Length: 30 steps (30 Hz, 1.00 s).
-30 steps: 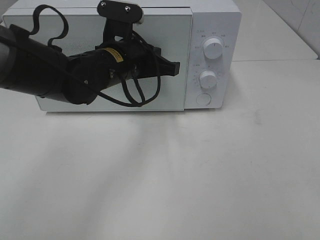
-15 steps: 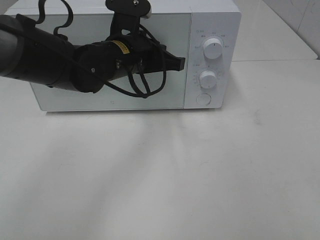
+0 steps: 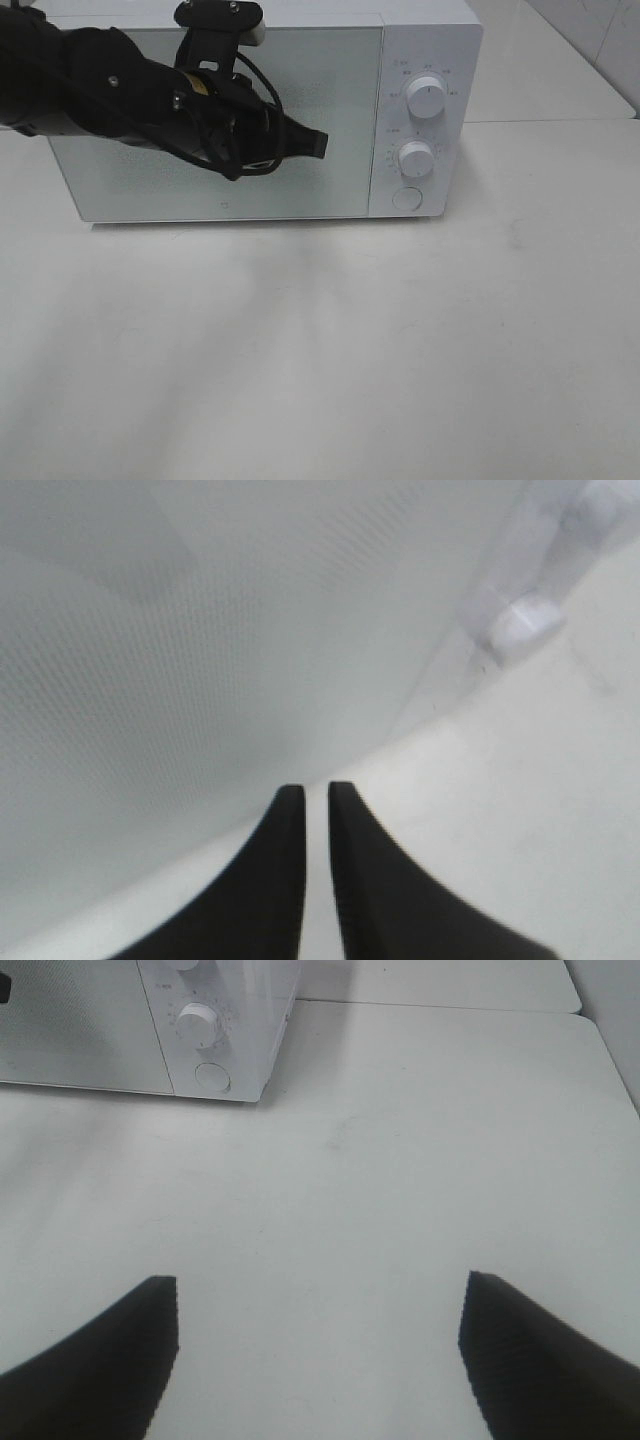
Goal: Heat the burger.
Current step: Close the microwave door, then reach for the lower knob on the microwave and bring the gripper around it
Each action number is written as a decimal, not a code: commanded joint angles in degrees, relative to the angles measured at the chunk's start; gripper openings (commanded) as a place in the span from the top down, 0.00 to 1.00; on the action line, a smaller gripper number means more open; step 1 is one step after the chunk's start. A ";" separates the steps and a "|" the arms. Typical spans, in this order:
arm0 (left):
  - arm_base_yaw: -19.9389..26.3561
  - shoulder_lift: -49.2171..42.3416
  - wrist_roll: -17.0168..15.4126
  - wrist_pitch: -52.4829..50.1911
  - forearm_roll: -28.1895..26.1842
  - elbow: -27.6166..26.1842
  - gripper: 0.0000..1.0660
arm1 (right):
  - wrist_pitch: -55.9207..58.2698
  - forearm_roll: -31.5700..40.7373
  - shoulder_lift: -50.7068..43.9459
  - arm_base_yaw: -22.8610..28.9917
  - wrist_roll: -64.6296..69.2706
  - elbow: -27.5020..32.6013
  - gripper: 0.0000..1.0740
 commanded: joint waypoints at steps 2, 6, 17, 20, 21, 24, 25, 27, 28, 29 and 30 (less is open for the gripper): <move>-0.11 -3.95 -0.34 13.18 0.80 0.74 0.30 | -0.34 -0.29 -1.55 -0.40 -0.29 0.17 0.30; -0.11 -5.90 -0.46 27.62 0.52 0.74 0.07 | -0.34 -0.29 -1.55 -0.40 -0.29 0.17 0.30; 2.12 -12.66 -1.95 53.11 1.03 0.74 0.08 | -0.34 -0.29 -1.55 -0.40 -0.29 0.17 0.30; 6.47 -15.76 -2.29 55.81 0.97 0.74 0.08 | -0.34 -0.29 -1.55 -0.40 -0.29 0.17 0.30; 8.02 -16.90 -2.35 56.78 0.97 0.74 0.08 | -0.34 -0.29 -1.55 -0.40 -0.29 0.17 0.30; 16.44 -21.20 -1.66 60.96 1.43 0.74 0.08 | -0.34 -0.29 -1.55 -0.40 -0.29 0.17 0.30; 16.44 -21.20 -1.66 60.96 1.43 0.74 0.08 | -0.34 -0.29 -1.55 -0.40 -0.29 0.17 0.30; 18.28 -22.00 -1.43 61.94 1.55 0.74 0.08 | -0.34 -0.29 -1.55 -0.40 -0.29 0.17 0.30; 22.86 -24.12 -1.03 63.83 2.06 0.74 0.08 | -0.34 -0.29 -1.55 -0.40 -0.29 0.17 0.30; 25.10 -25.15 -0.74 64.74 2.35 0.74 0.08 | -0.34 -0.29 -1.55 -0.40 -0.29 0.17 0.30; 25.10 -25.15 -0.74 64.74 2.35 0.74 0.08 | -0.34 -0.29 -1.55 -0.40 -0.29 0.17 0.30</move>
